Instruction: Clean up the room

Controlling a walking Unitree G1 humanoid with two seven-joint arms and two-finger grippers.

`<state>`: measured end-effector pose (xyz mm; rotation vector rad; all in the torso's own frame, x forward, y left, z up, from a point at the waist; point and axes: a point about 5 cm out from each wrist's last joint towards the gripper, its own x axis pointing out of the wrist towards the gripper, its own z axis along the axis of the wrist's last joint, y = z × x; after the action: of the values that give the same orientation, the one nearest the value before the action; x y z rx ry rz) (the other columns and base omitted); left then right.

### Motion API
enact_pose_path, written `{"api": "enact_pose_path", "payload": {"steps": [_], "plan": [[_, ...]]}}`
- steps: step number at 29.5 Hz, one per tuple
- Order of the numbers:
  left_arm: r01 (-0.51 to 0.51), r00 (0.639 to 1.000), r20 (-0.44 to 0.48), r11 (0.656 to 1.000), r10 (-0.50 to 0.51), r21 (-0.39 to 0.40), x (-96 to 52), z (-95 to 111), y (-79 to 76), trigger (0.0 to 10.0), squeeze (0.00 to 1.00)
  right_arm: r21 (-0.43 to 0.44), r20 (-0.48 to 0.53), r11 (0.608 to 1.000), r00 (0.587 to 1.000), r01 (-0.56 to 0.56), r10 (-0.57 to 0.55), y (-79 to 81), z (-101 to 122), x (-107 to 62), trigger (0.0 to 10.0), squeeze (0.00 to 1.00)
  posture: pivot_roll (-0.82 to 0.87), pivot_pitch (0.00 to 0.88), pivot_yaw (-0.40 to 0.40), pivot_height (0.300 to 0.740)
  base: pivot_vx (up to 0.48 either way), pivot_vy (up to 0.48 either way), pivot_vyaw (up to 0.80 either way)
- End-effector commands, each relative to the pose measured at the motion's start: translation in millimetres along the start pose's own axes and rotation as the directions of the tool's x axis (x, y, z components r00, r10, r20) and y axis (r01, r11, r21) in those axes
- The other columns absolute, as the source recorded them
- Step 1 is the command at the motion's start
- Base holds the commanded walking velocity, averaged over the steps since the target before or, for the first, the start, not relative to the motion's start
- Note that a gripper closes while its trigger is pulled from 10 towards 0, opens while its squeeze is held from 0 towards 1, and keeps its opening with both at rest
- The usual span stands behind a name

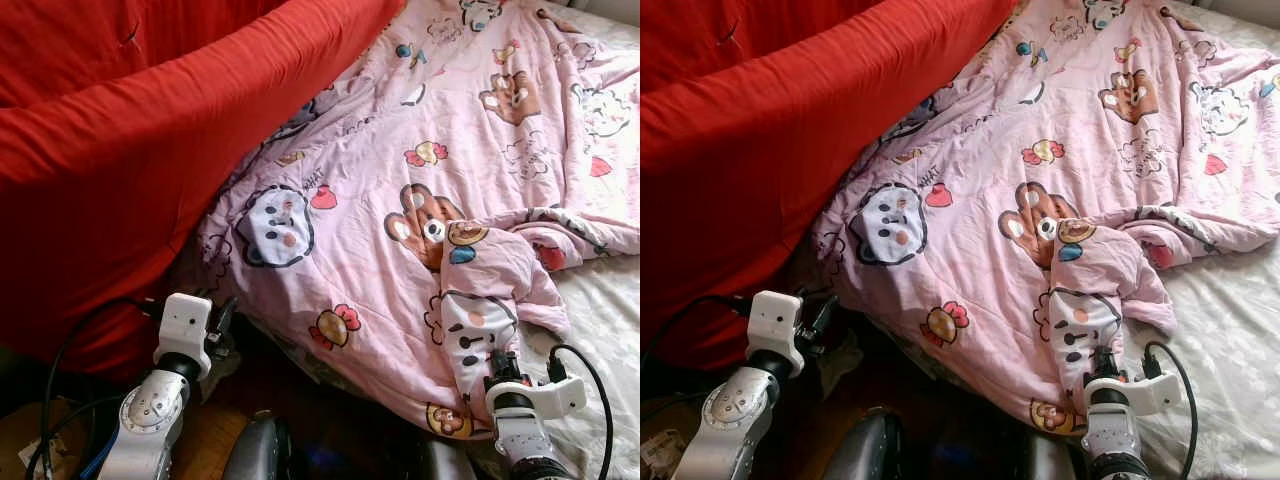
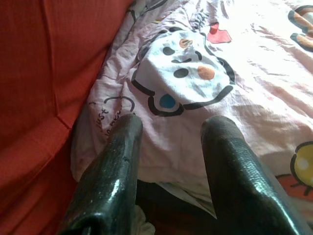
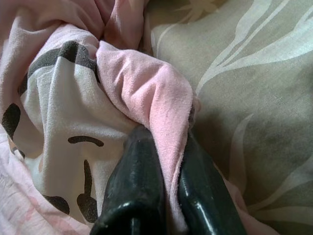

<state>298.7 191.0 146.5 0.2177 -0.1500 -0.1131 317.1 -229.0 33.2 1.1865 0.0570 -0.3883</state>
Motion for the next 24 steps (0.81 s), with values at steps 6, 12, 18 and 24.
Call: {"api": "enact_pose_path", "payload": {"steps": [6,12,18,24], "plan": [[-0.002,0.999,-0.037,1.000,0.002,-0.006,-1.3,-12,-1.9,10.0,0.00,-0.156,0.034,0.988,0.999,-0.019,0.024,-1.2,6,-2.0,0.0,0.00,0.17,0.327,0.015,0.622,0.000,0.000,0.00],[-0.004,0.999,-0.031,1.000,0.003,-0.017,4.9,-14,-4.9,10.0,0.00,-0.382,0.203,0.923,0.970,-0.050,0.137,21.9,32,-1.9,0.0,0.00,0.14,0.306,0.001,0.622,0.000,0.000,0.00],[-0.006,1.000,-0.023,1.000,0.005,-0.029,11.5,-15,-7.4,10.0,0.00,-0.499,0.220,0.852,0.927,-0.161,0.304,46.5,38,-21.1,0.0,0.00,0.11,0.283,-0.018,0.622,0.000,0.000,0.00],[-0.007,1.000,-0.020,0.999,0.006,-0.032,14.4,-15,-6.6,10.0,0.00,-0.393,0.007,0.820,0.890,-0.417,0.456,45.9,23,-40.3,0.0,0.00,0.10,0.277,-0.026,0.622,0.000,0.000,0.00]]}}
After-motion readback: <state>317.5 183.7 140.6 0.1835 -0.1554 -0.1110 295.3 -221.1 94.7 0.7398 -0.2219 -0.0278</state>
